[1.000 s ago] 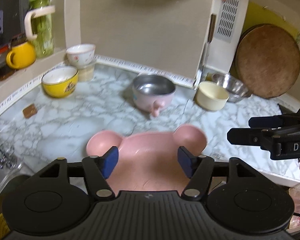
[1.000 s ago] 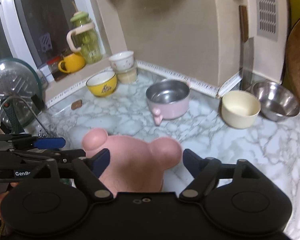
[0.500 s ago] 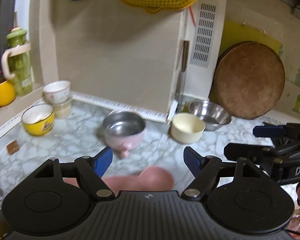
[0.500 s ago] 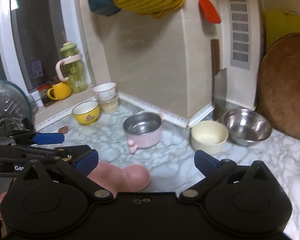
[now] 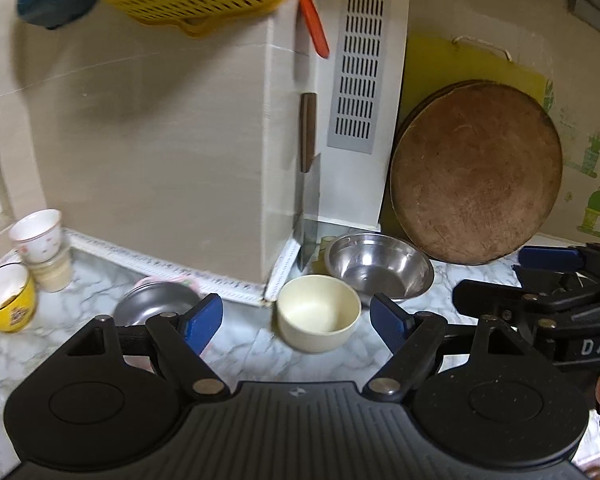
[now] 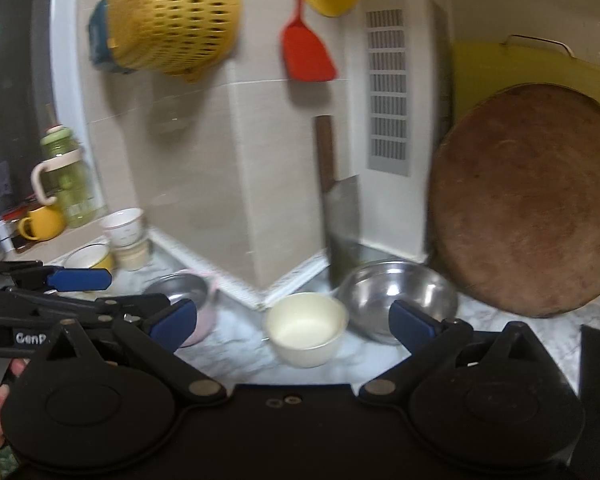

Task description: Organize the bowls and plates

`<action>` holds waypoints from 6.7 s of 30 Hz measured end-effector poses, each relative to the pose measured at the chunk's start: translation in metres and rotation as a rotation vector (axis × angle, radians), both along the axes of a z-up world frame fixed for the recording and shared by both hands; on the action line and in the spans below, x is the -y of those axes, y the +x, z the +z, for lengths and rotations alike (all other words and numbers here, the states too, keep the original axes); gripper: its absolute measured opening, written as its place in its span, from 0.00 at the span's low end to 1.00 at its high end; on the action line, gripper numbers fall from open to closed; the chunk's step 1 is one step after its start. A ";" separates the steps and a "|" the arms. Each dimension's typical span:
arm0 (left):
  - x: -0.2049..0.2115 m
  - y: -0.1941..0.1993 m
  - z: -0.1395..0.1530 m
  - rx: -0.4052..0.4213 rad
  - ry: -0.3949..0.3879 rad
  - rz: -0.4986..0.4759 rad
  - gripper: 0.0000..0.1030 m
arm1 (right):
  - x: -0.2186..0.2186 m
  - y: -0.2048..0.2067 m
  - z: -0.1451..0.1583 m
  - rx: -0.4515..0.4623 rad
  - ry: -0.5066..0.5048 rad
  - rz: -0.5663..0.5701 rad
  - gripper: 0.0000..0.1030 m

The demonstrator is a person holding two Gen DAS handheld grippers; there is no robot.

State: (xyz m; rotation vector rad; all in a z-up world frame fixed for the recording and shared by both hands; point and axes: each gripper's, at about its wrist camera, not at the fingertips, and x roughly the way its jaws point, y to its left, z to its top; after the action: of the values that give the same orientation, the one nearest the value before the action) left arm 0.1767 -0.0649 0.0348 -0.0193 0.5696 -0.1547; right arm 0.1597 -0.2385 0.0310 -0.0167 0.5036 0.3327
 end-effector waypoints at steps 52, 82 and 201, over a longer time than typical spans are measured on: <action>0.112 0.307 -0.141 -0.465 0.037 0.005 0.43 | 0.136 0.266 -0.149 -0.475 0.122 -0.250 0.49; 0.111 0.276 -0.097 -0.456 -0.024 0.010 0.14 | 0.156 0.227 -0.116 -0.444 0.184 -0.315 0.11; 0.010 -0.003 -0.028 -0.234 -0.065 -0.098 0.65 | 0.026 -0.023 -0.037 -0.234 0.059 -0.111 0.95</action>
State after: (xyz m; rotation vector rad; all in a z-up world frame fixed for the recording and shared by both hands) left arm 0.1741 -0.0751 0.0068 -0.0730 0.7995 -0.2683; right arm 0.1363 -0.2643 -0.0062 0.1081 0.7239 0.2414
